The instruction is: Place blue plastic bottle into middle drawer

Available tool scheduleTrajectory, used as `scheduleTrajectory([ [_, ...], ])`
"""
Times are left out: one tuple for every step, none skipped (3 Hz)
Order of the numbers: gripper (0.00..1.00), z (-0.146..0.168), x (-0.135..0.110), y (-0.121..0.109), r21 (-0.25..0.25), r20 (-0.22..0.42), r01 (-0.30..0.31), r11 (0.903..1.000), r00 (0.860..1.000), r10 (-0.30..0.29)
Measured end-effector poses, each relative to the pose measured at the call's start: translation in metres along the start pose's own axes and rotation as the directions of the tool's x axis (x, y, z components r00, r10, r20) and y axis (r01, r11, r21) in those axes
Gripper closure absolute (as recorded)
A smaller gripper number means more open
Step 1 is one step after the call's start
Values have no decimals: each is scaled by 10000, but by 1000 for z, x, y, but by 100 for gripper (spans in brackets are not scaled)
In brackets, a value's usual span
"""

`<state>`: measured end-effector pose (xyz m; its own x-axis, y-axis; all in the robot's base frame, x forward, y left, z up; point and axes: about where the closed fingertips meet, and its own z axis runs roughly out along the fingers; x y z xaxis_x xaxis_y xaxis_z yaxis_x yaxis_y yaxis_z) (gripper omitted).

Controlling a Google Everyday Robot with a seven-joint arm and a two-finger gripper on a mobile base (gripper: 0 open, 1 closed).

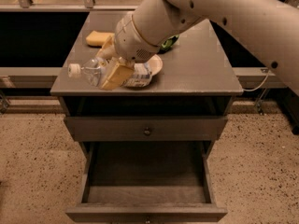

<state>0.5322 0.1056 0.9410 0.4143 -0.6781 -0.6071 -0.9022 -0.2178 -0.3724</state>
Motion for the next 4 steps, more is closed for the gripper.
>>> scheduleTrajectory([
  [100, 0, 0, 0, 0, 0, 0, 10000, 10000, 0],
  [100, 18, 23, 9, 109, 170, -27, 9999, 9999, 25],
  [100, 20, 56, 35, 512, 33, -990, 9938, 9951, 990],
  [100, -1, 85, 67, 720, -711, -2248, 9717, 9706, 2298],
])
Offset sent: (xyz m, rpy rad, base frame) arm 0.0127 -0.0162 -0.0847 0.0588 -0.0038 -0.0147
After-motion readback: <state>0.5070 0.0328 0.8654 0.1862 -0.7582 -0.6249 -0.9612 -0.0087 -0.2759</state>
